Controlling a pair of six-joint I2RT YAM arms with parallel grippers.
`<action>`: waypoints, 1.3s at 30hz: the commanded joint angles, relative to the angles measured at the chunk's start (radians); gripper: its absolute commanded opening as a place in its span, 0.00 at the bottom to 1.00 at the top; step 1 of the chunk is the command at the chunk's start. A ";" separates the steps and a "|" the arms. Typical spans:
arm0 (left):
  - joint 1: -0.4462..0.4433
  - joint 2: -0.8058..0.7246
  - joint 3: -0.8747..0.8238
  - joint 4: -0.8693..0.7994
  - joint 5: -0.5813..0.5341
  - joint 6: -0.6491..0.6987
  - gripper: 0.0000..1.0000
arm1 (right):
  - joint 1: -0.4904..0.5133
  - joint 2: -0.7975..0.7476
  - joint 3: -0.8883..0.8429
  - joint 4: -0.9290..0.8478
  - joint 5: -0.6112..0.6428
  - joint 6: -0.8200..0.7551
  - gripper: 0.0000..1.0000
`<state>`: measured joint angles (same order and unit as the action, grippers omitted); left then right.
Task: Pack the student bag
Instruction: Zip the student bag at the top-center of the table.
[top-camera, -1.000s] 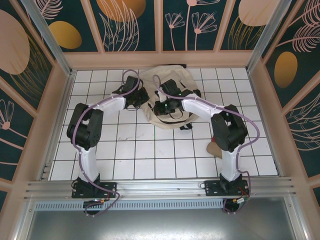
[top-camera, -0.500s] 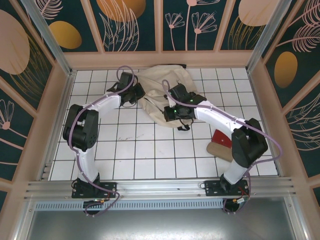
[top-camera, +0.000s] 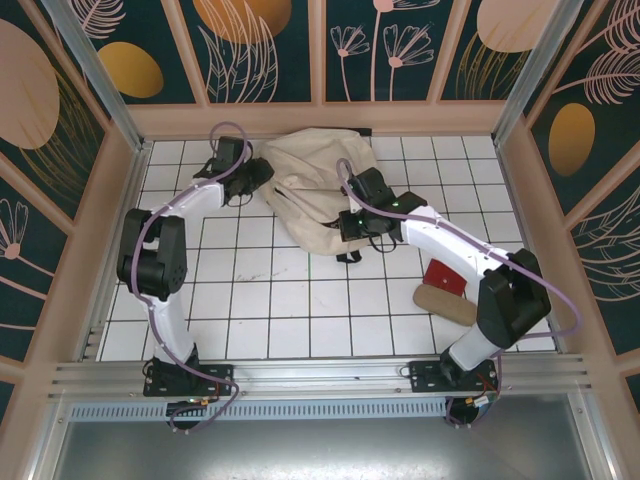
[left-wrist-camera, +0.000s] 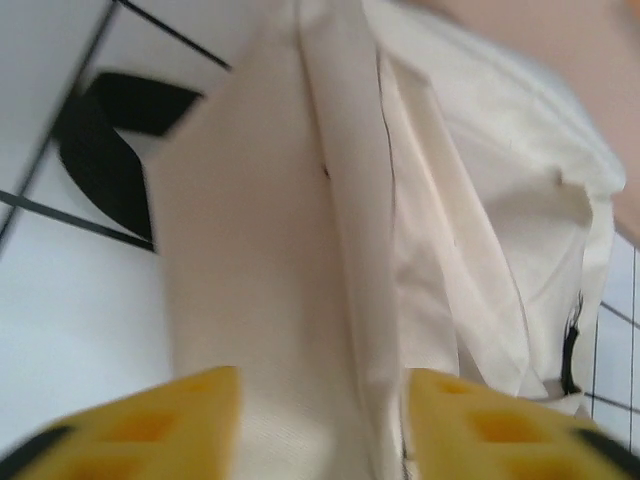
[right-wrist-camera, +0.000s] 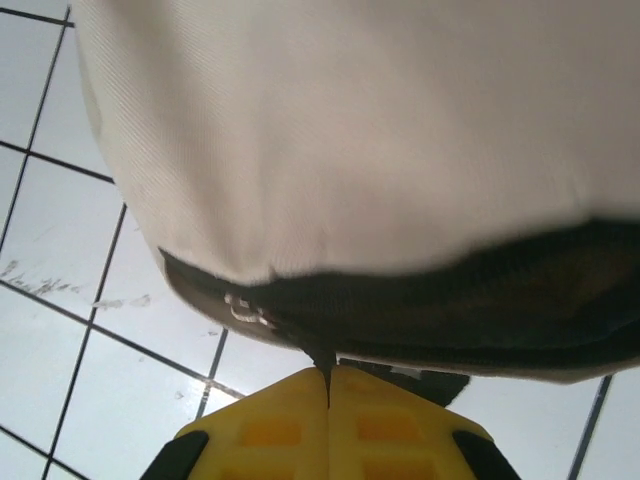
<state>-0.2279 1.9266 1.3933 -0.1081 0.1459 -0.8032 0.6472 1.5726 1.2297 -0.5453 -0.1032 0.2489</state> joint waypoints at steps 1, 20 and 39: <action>0.024 -0.130 -0.055 0.016 -0.034 0.020 0.65 | 0.025 0.029 0.026 0.059 -0.095 0.002 0.00; -0.176 -0.481 -0.595 0.312 0.198 -0.424 0.76 | 0.080 0.141 0.127 0.117 -0.172 -0.013 0.00; -0.236 -0.348 -0.614 0.343 0.148 -0.556 0.61 | 0.078 0.095 0.098 0.084 -0.046 0.013 0.00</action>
<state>-0.4587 1.5696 0.7998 0.2783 0.3260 -1.3327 0.7200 1.7119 1.3296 -0.4526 -0.1932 0.2489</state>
